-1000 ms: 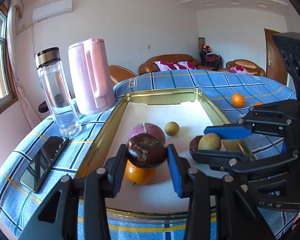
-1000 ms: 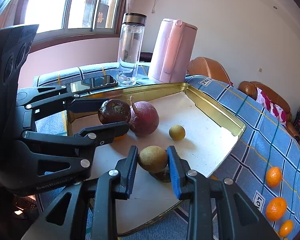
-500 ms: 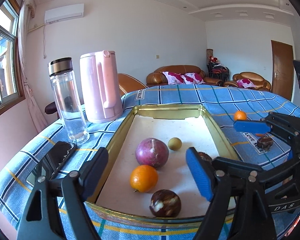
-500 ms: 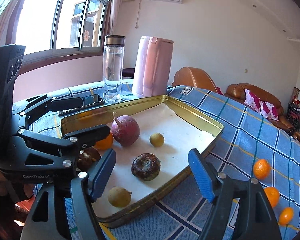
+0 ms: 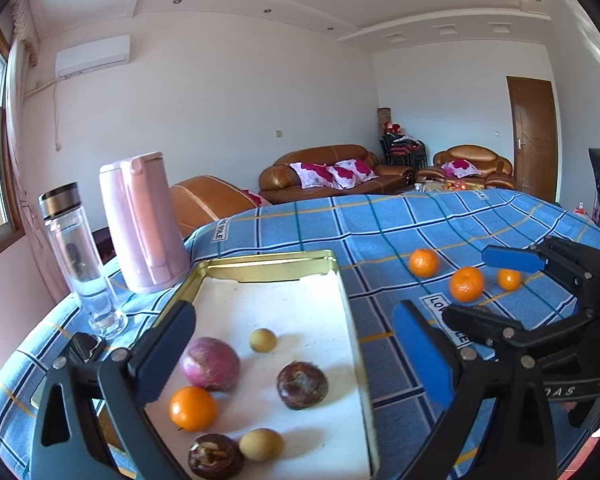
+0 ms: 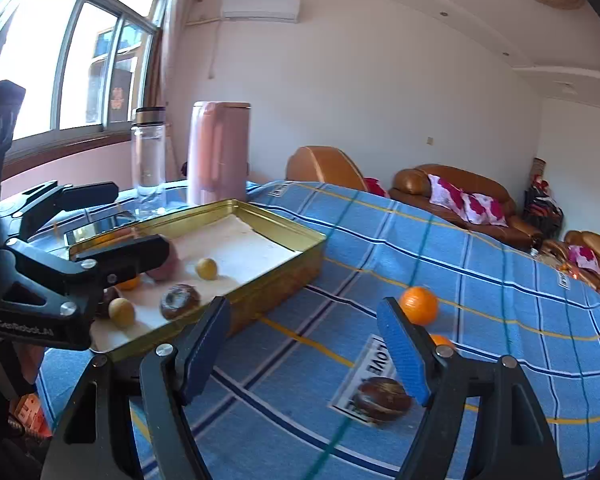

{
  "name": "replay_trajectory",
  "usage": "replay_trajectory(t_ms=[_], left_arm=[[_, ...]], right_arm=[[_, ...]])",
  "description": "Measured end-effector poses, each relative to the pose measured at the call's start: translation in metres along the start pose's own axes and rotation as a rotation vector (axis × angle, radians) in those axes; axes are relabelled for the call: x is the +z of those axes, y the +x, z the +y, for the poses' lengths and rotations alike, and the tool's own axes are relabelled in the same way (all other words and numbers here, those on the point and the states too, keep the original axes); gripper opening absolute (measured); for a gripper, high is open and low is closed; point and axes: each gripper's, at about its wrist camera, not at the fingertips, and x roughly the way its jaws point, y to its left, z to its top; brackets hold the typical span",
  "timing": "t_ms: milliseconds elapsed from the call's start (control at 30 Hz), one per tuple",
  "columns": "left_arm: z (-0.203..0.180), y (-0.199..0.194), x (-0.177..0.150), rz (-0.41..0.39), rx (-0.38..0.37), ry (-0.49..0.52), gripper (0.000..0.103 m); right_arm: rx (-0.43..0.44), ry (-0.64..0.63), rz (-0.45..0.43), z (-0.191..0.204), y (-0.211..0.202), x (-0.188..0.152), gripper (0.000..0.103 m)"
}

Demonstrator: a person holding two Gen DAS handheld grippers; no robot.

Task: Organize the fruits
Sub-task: 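Move both tools back to the fruits on the tablecloth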

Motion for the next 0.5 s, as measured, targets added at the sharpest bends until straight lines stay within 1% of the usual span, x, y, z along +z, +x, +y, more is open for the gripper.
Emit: replay_trajectory(t_ms=[133, 200, 267, 367, 400, 500], left_arm=[[-0.034, 0.016, 0.012, 0.019, -0.067, 0.037, 0.101], [-0.051, 0.030, 0.016, 0.054, -0.119, 0.040, 0.101], [-0.068, 0.042, 0.019, 0.093, -0.167, 0.042, 0.101], [-0.094, 0.058, 0.018, 0.154, -0.222, 0.061, 0.100], [-0.102, 0.063, 0.017, 0.173, -0.249, 0.071, 0.100], [-0.124, 0.075, 0.013, 0.220, -0.289, 0.105, 0.100]], right_arm=[[-0.128, 0.112, 0.023, -0.051, -0.006, -0.001, 0.076], [-0.184, 0.169, 0.028, -0.075, -0.010, -0.003, 0.076], [-0.223, 0.207, 0.035, -0.092, -0.013, -0.005, 0.077], [-0.260, 0.235, 0.046, -0.107, -0.016, -0.013, 0.077], [-0.262, 0.243, 0.052, -0.111, -0.015, -0.015, 0.077], [-0.257, 0.254, 0.061, -0.116, -0.015, -0.021, 0.077]])
